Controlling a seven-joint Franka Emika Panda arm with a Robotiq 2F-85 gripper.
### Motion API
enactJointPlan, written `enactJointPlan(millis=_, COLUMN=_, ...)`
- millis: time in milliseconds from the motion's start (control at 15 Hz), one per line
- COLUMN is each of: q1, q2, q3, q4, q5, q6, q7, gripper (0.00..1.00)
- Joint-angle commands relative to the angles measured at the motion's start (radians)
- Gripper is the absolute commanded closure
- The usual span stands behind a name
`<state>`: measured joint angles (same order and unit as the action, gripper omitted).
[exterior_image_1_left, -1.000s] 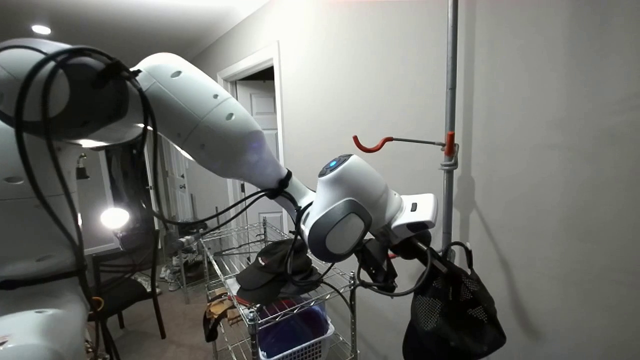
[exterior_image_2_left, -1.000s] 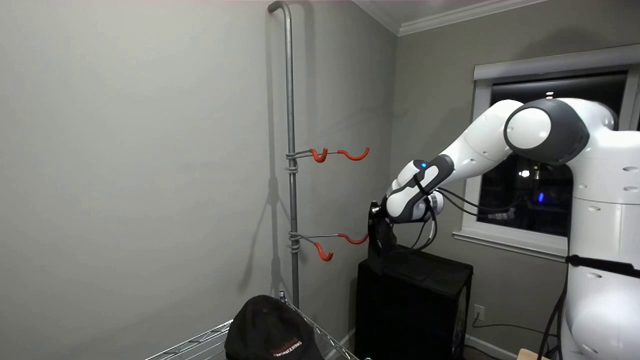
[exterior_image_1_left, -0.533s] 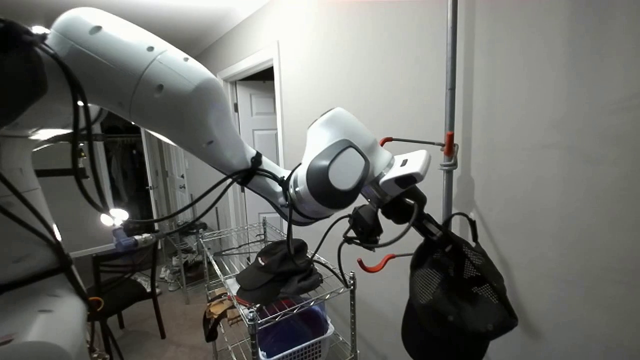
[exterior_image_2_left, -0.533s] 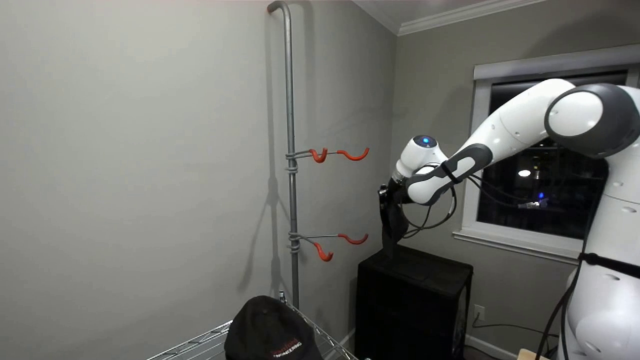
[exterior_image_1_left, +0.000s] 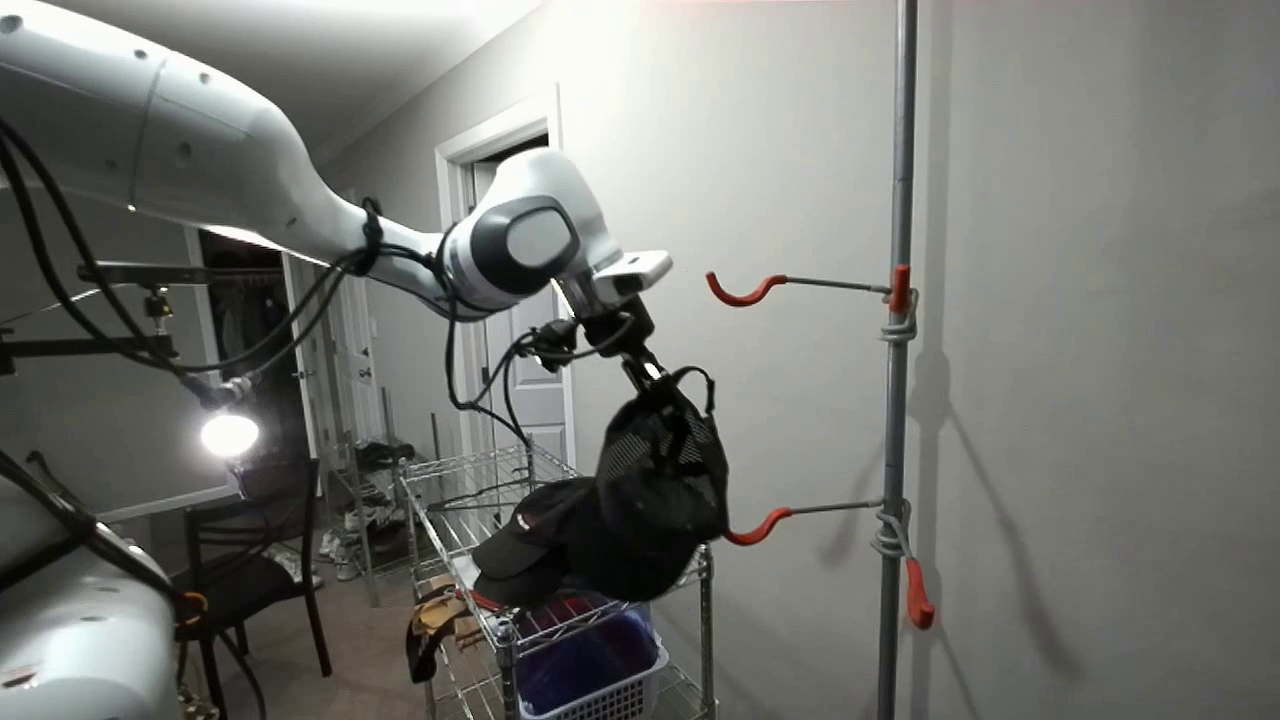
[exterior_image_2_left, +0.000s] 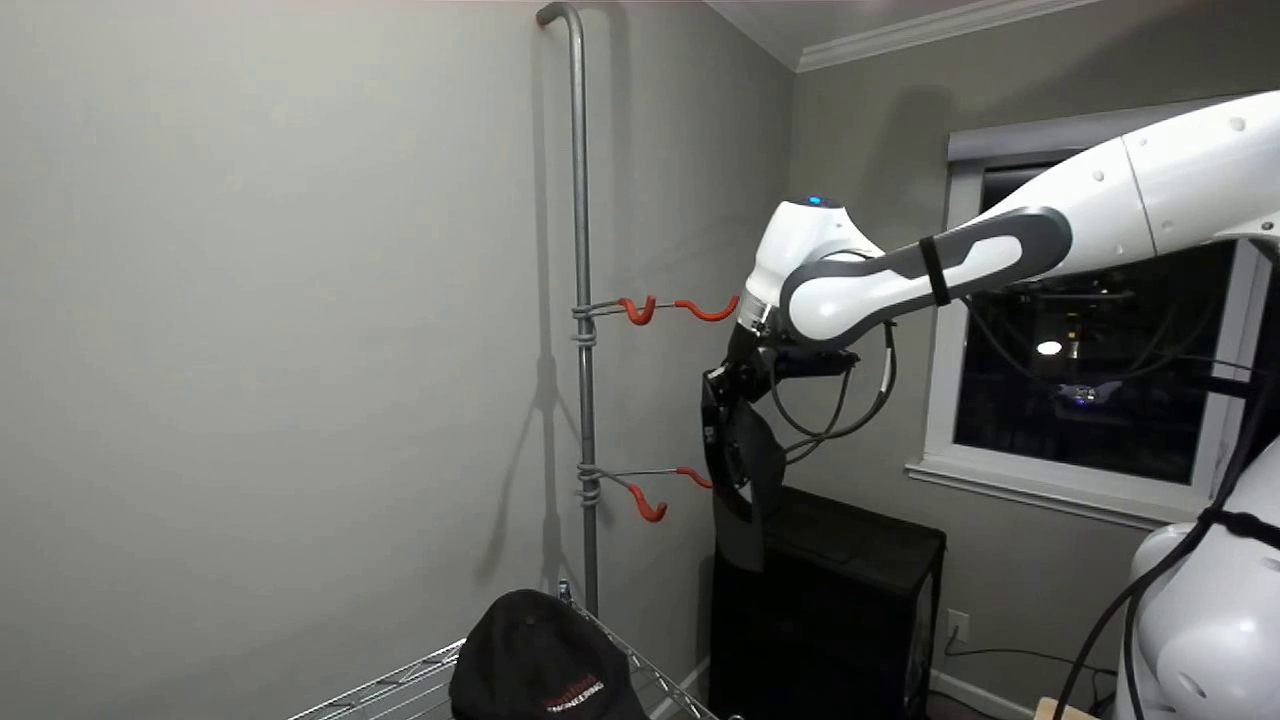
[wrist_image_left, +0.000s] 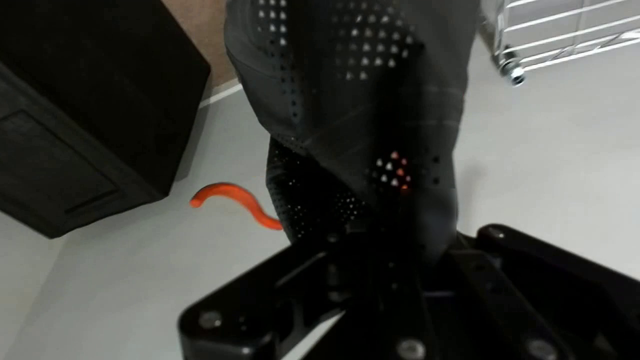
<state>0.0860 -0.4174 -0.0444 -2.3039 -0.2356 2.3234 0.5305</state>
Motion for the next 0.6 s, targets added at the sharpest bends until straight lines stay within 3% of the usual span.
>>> enactJointPlan(millis=0, q1=-0.007, q2=-0.056, q3=0.126, q4=0.015, q5=0.115, q6=-0.142, q7=-0.044, gripper=0.99)
enactJointPlan(millis=533, q1=0.027, q2=-0.054, q3=0.28, q4=0.069, q5=0.196, q6=-0.261, q7=-0.022, gripper=0.99)
